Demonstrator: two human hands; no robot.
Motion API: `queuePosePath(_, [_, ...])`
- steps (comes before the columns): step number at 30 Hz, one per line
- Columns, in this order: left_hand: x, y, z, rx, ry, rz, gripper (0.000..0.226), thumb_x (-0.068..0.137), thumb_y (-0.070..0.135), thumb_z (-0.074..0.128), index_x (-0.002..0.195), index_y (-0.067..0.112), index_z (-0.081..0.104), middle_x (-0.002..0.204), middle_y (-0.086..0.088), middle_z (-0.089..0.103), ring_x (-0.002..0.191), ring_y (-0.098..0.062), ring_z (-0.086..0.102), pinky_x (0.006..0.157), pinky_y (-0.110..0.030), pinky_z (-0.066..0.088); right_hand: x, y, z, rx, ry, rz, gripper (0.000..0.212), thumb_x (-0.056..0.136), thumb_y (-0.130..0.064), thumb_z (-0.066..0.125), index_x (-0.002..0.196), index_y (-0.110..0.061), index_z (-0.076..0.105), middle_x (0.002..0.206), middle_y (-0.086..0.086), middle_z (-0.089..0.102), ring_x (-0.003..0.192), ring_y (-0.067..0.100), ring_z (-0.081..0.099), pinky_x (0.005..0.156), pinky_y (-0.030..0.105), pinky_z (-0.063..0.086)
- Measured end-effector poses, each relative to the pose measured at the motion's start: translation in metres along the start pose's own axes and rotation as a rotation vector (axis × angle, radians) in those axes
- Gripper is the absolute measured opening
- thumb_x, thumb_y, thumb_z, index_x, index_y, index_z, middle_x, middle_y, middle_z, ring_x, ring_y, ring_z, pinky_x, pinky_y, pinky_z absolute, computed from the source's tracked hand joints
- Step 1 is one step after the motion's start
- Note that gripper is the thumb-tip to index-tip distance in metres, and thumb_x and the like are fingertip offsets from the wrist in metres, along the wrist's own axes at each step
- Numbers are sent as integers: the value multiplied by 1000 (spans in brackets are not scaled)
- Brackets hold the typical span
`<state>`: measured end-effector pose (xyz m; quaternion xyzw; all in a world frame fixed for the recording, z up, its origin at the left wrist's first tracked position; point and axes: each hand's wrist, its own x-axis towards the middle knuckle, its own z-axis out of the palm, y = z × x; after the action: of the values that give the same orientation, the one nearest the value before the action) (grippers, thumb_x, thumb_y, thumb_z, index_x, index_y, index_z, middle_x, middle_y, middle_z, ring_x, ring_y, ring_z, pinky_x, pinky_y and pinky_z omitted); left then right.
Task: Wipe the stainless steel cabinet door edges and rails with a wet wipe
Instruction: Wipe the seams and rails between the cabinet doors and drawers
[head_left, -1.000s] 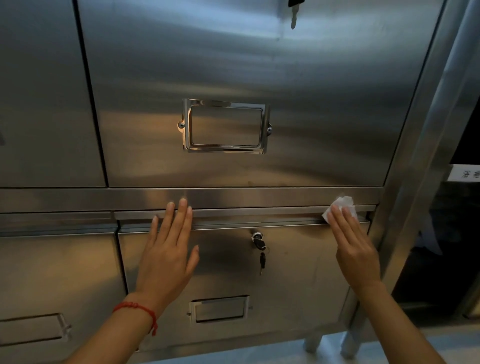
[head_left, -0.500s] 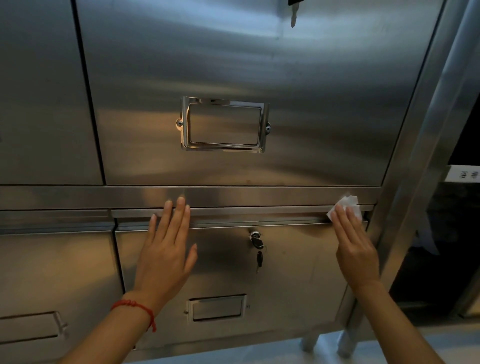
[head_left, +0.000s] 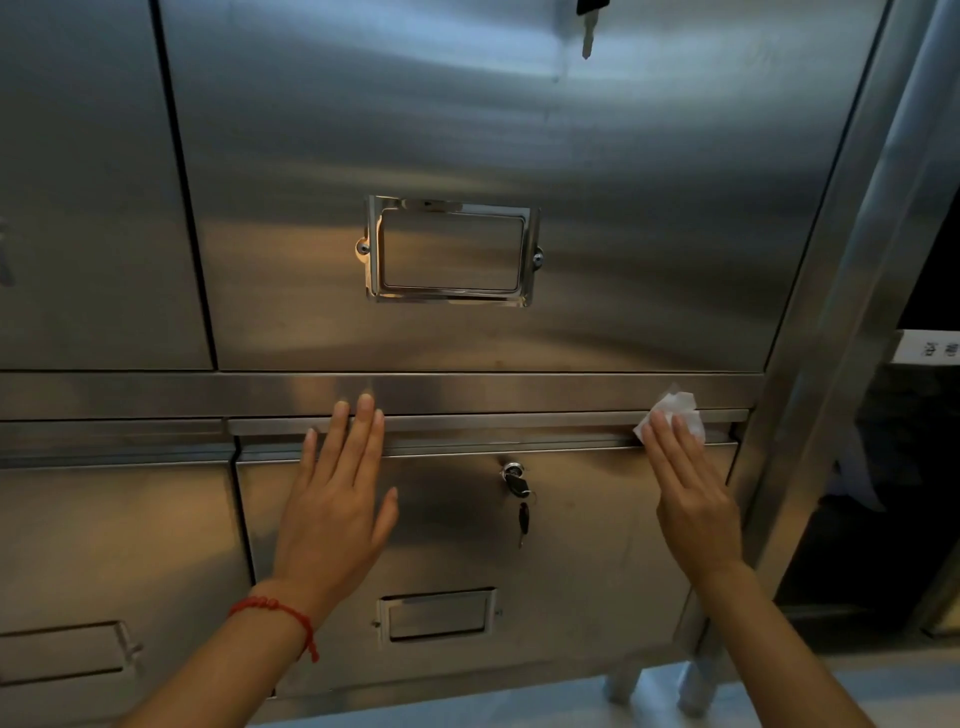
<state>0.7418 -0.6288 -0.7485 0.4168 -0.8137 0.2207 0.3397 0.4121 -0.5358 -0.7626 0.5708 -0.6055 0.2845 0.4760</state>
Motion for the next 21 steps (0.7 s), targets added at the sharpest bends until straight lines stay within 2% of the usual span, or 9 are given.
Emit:
queuePosePath(6, [0,2,1,14,-8,-16,68,83,34,34,140,-2,30,149,-16,23,139,-28,17,111,-44,12,8,-20,3,16,50,-93,48,82,16,37,125,4,53,132,20,51,130,29,38,113,36,22])
queuePosePath(10, [0,2,2,26,-8,-19,68,82,34,34,139,-3,31,149,-17,23,138,-29,17,111,-43,9,9,-31,6,33,48,-104,51,78,22,45,125,4,54,133,20,51,128,33,42,113,37,24])
queuePosePath(18, [-1,2,2,20,-1,-15,68,83,36,34,140,-2,30,149,-17,23,138,-29,17,111,-45,14,17,-54,7,73,75,-155,44,97,8,19,125,1,53,133,17,51,126,30,46,110,38,31])
queuePosePath(21, [-1,1,1,15,-5,-13,68,83,36,34,140,-2,29,149,-17,23,139,-28,16,111,-44,11,21,-62,8,88,94,-187,45,100,4,16,123,2,55,132,16,51,124,33,48,109,37,34])
